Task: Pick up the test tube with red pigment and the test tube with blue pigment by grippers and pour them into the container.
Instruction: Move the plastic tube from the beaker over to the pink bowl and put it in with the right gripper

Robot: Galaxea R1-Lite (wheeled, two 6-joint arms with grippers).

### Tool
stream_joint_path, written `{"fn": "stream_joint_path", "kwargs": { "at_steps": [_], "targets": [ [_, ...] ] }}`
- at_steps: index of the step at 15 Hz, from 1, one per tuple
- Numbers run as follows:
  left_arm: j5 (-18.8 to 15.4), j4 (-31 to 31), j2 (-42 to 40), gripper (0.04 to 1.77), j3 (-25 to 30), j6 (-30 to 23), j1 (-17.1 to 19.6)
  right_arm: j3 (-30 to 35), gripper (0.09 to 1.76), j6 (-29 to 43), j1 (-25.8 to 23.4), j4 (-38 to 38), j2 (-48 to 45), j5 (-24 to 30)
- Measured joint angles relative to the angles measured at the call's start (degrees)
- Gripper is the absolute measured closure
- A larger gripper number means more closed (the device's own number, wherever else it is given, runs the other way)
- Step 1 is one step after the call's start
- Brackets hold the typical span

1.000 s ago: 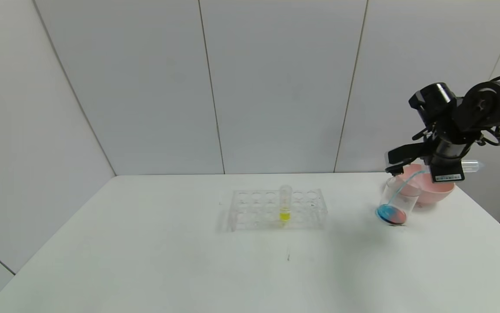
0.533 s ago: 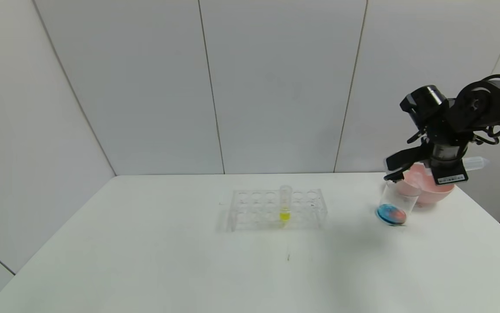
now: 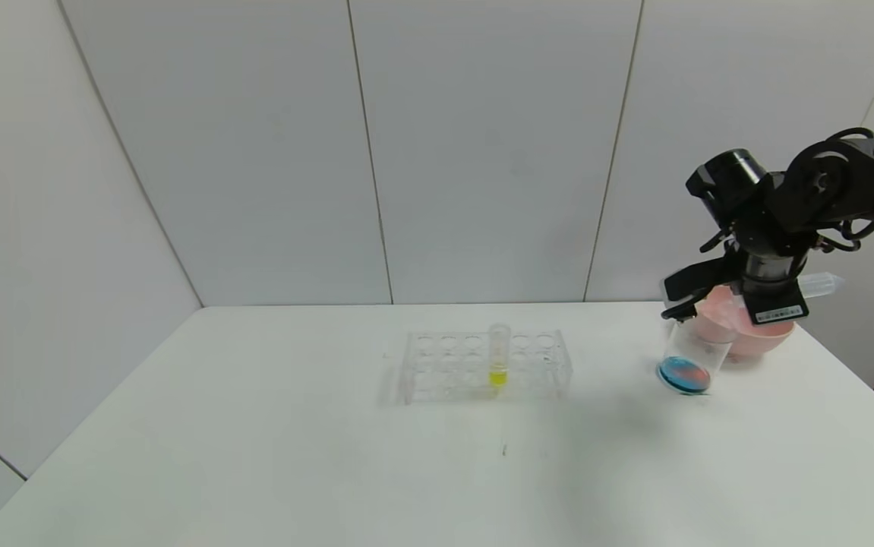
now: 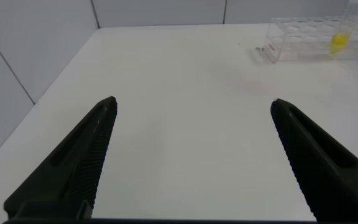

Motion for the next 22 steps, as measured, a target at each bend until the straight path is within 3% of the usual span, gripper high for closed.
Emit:
{"fn": "stream_joint_path", "kwargs": {
  "at_steps": [4, 6, 8, 11, 14, 17, 19, 22],
  "targets": [
    [0.0, 0.0, 0.0, 0.05, 0.0, 0.0, 0.0, -0.02, 1.34, 0.33, -0.71, -0.44, -0.74, 1.23],
    [0.0, 0.02, 0.0, 0.05, 0.0, 0.0, 0.0, 0.11, 1.34, 1.46, -2.62, -0.84, -1.74, 6.89],
    [0.0, 0.0, 0.0, 0.05, 0.0, 0.0, 0.0, 0.17, 1.34, 2.08, -5.38, -1.04, -3.28, 17.05],
    [0.0, 0.0, 0.0, 0.05, 0.0, 0.0, 0.0, 1.46, 1.34, 6.13, -10.84, -1.83, -6.07, 39.73],
    [0.0, 0.0, 0.0, 0.05, 0.0, 0.0, 0.0, 3.75, 1.34, 17.63, -16.71, -2.55, -8.83, 62.32],
    [0.0, 0.0, 0.0, 0.05, 0.0, 0.0, 0.0, 9.45, 1.34, 30.35, -21.82, -2.96, -12.65, 74.81],
    [0.0, 0.0, 0.0, 0.05, 0.0, 0.0, 0.0, 15.17, 1.34, 33.32, -24.13, -4.99, -15.24, 81.71],
    [0.0, 0.0, 0.0, 0.05, 0.0, 0.0, 0.0, 28.22, 1.34, 35.29, -28.15, -13.87, -19.93, 90.15]
  ]
}}
